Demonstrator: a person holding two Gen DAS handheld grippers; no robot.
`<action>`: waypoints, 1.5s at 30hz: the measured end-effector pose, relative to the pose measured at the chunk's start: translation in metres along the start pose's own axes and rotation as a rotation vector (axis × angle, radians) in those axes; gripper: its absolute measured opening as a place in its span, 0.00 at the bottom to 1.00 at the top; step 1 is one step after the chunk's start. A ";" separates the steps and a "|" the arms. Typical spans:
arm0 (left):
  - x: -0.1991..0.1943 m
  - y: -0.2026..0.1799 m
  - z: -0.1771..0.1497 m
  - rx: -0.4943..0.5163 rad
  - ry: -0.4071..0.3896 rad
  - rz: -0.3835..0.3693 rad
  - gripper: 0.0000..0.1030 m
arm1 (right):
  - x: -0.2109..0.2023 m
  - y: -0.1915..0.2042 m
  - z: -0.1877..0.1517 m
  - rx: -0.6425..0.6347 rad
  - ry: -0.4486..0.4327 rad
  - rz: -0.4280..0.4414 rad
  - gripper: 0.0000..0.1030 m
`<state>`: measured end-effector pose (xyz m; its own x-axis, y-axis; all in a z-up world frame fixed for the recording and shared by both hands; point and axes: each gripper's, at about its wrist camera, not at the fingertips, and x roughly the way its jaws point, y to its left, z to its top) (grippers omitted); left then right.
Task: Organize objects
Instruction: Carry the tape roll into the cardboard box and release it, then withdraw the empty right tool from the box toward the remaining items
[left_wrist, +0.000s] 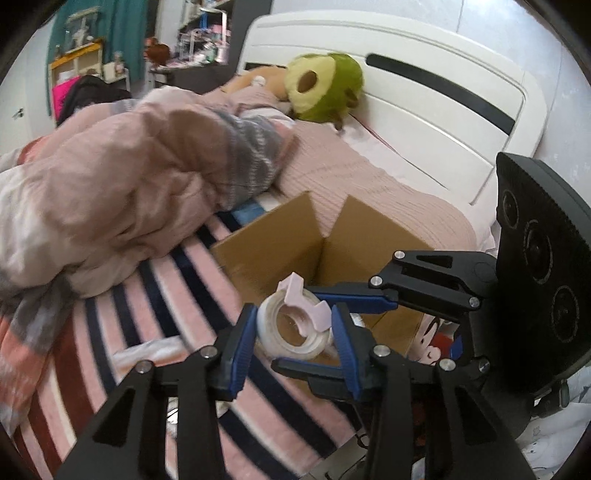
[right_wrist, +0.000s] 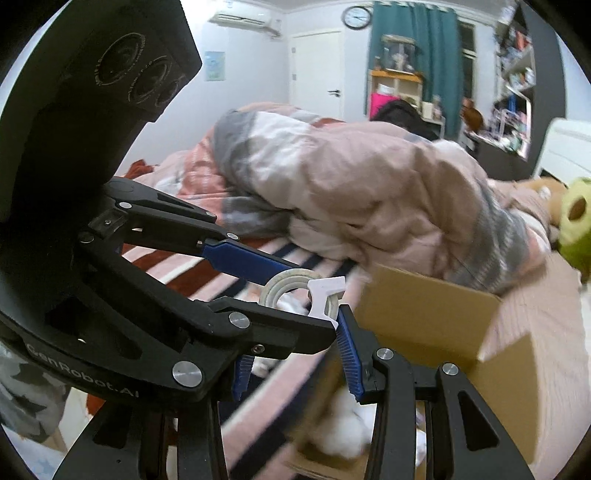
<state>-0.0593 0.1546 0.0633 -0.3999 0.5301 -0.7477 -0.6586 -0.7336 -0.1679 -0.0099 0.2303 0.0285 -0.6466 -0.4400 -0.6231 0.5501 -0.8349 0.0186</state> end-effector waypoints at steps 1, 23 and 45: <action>0.007 -0.004 0.004 0.000 0.010 -0.002 0.37 | 0.000 -0.009 -0.002 0.016 0.007 -0.001 0.35; 0.076 -0.040 0.041 0.028 0.163 0.050 0.69 | 0.006 -0.080 -0.029 0.122 0.157 -0.085 0.56; -0.071 0.070 -0.056 -0.224 -0.121 0.183 0.84 | -0.002 0.050 0.010 0.051 -0.051 0.199 0.56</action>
<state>-0.0412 0.0414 0.0690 -0.5805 0.4174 -0.6992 -0.4174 -0.8898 -0.1847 0.0137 0.1861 0.0384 -0.5544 -0.6130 -0.5630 0.6428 -0.7450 0.1782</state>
